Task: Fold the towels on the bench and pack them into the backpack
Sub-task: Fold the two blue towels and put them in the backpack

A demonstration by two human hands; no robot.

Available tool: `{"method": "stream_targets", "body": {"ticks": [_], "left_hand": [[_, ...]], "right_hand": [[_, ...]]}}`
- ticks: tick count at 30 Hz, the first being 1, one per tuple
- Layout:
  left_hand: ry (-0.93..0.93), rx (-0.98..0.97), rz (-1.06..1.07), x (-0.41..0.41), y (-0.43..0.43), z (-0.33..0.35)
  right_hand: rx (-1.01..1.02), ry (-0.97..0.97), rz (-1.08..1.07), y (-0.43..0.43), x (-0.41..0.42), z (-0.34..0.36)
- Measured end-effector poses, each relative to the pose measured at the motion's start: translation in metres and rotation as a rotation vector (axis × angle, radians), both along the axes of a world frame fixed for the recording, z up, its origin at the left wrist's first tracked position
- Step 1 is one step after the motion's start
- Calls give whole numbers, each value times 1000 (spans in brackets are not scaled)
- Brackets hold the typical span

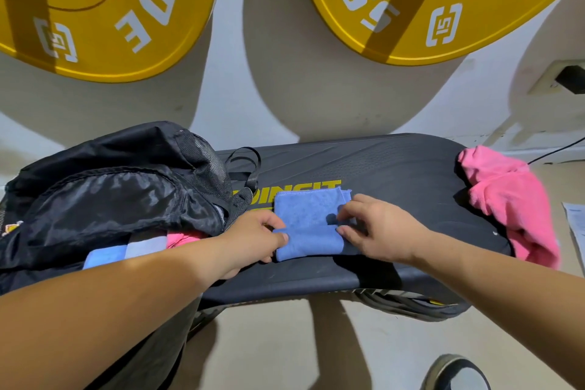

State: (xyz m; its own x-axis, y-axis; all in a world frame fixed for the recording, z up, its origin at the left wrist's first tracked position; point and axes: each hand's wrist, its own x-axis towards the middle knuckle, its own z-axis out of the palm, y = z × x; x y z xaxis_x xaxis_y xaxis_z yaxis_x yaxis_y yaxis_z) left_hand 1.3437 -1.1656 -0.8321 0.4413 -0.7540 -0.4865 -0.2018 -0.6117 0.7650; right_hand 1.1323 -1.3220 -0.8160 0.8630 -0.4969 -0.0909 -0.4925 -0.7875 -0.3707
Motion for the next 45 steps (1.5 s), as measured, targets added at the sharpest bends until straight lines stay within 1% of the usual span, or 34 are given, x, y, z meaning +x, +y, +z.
{"method": "stream_targets", "body": {"ticks": [1, 3, 4, 5, 6, 7, 9, 10, 11, 12, 15, 16, 19, 21, 23, 24, 26, 27, 30, 31, 32, 36, 38, 40, 42, 45], "left_hand": [[-10, -1, 34, -2, -2, -1], [-86, -24, 69, -4, -5, -5], [-167, -55, 66, -4, -6, -7], [-297, -102, 35, -4, -5, -8], [-464, -173, -46, -2, -3, -6], [-645, -272, -181, 0, -1, -4], [-963, -433, -556, 0, 3, 0], [-1066, -454, -694, -3, 5, 2], [-1106, -430, -770, -7, 7, 4], [-1108, -361, -791, -11, 8, 6], [-1060, -199, -773, -8, 10, 5], [-1042, -172, -760, -5, 9, 4], [-923, -212, -678, 1, 6, 3], [-727, -215, -559, 1, 4, 2], [-469, -192, -428, -2, 1, 5], [-376, -167, -377, -3, -1, 6], [-269, -90, -279, -6, -4, 5], [-232, -63, -234, -8, -5, 5], [-182, -7, -131, -11, -11, 5], [-191, 13, -109, -11, -13, 5], [-206, 27, -93, -9, -16, 5], [-197, 37, -43, -6, -24, 5], [-156, 16, -8, -9, -24, 7], [-99, 23, 1, -10, -22, 8], [-19, 65, 5, -6, -21, 8], [76, 122, -4, 0, -20, 10]], "right_hand": [[-77, -18, 71, 0, -3, 0], [-199, 31, 182, 0, -7, -1], [-273, 54, 234, 1, -7, -3], [-340, 73, 271, 1, -7, -6], [-375, 88, 283, 1, -6, -9], [-337, 115, 245, 2, -4, -10], [-136, 124, 79, 3, 3, -8], [-27, 139, 0, 2, 7, -7], [50, 154, -47, 1, 12, -4], [110, 157, -82, -1, 16, -2], [321, 152, -231, -7, 20, 2], [399, 140, -280, -8, 19, 1], [633, 46, -405, -6, 16, 0], [705, 34, -445, -6, 12, 2], [750, 82, -458, -8, 8, 4], [760, 124, -464, -8, 6, 6], [694, 188, -454, -10, 2, 6], [624, 175, -437, -11, 0, 5], [373, -35, -353, -14, -1, 3], [328, -80, -306, -15, -2, 4], [318, -90, -253, -15, -2, 4], [283, 50, -64, -11, -1, -3], [261, 58, -47, -12, 1, -2], [252, 111, -56, -16, 6, 2], [262, 179, -65, -16, 11, 8], [238, 182, -34, -16, 15, 11]]}}
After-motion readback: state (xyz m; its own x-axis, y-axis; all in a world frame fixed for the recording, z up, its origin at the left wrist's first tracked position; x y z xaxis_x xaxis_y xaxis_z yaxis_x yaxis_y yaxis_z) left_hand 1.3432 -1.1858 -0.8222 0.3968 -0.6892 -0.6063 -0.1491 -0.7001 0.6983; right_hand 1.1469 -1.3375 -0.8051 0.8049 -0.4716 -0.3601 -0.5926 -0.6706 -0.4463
